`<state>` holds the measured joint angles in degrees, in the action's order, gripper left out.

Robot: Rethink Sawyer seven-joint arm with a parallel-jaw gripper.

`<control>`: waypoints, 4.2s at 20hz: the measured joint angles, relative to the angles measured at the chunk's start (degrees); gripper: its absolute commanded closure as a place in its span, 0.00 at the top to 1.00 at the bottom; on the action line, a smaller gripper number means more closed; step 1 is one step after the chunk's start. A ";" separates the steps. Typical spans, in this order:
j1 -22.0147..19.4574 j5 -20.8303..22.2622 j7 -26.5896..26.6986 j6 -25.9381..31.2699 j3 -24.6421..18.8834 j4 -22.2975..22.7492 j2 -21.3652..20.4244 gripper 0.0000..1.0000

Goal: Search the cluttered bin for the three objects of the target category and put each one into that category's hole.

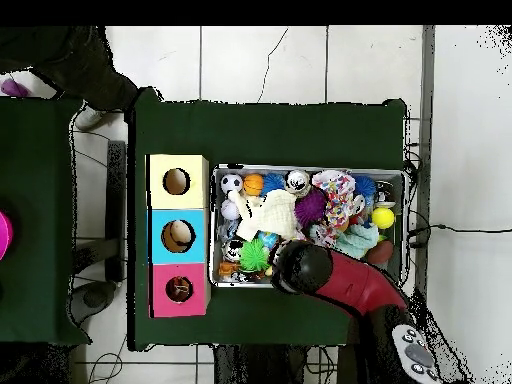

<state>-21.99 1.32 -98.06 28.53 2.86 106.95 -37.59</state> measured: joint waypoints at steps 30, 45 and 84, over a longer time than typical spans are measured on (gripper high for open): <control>2.08 -0.58 0.00 -4.00 -3.16 -3.27 5.29 1.00; -0.54 -0.57 0.00 -4.00 -3.07 -4.56 7.54 1.00; -8.79 0.51 0.00 -19.49 -3.30 10.16 6.22 1.00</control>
<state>-30.78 1.82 -98.06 9.04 -0.44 117.11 -31.37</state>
